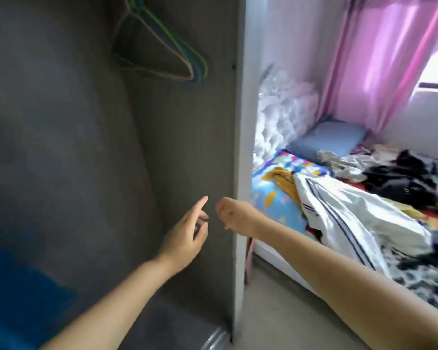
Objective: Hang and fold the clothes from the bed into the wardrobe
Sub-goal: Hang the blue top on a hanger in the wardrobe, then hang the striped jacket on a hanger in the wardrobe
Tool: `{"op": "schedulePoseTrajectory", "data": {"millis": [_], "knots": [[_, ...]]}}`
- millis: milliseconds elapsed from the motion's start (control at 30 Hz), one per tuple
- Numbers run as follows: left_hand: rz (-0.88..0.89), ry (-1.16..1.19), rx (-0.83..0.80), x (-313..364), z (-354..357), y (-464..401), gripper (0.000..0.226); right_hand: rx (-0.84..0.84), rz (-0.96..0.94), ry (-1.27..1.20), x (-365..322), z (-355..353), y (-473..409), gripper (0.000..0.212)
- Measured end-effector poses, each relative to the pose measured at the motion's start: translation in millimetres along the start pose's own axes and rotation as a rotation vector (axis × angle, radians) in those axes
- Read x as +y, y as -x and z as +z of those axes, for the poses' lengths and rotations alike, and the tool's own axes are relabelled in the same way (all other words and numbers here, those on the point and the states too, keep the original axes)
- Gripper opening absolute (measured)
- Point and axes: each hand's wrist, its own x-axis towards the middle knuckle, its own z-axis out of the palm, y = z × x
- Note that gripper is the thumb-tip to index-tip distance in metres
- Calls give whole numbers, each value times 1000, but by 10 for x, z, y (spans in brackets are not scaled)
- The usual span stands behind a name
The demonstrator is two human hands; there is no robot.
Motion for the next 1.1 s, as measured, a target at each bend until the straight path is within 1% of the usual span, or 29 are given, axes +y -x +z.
{"op": "schedulePoseTrajectory", "data": {"millis": [33, 133, 200, 233, 367, 533, 667, 800, 967, 1100], "knots": [[33, 6, -71, 39, 183, -19, 60, 24, 35, -10, 218, -51, 118, 26], [126, -19, -271, 287, 849, -203, 59, 204, 198, -15, 1063, -344, 604, 29], [160, 7, -383, 557, 1361, -336, 58, 285, 365, 5, 1675, -570, 1037, 35], [175, 35, -414, 684, 1577, -388, 57, 308, 426, 18, 1947, -654, 1244, 38], [215, 88, -556, 1224, 2515, -598, 56, 330, 624, 46, 2914, -955, 2127, 45], [161, 115, -651, 1908, 3623, -738, 56, 301, 822, 74, 3824, -1291, 3028, 47], [97, 111, -724, 2295, 4300, -768, 55, 268, 903, 82, 4351, -1525, 3500, 46], [43, 92, -787, 2427, 4666, -836, 54, 243, 931, 84, 4675, -1657, 3637, 48], [-23, 75, -775, 2369, 4947, -1117, 52, 189, 936, 122, 5016, -1778, 3461, 49], [-81, 81, -750, 2077, 5102, -1418, 53, 114, 898, 145, 5290, -1865, 2996, 51]]}}
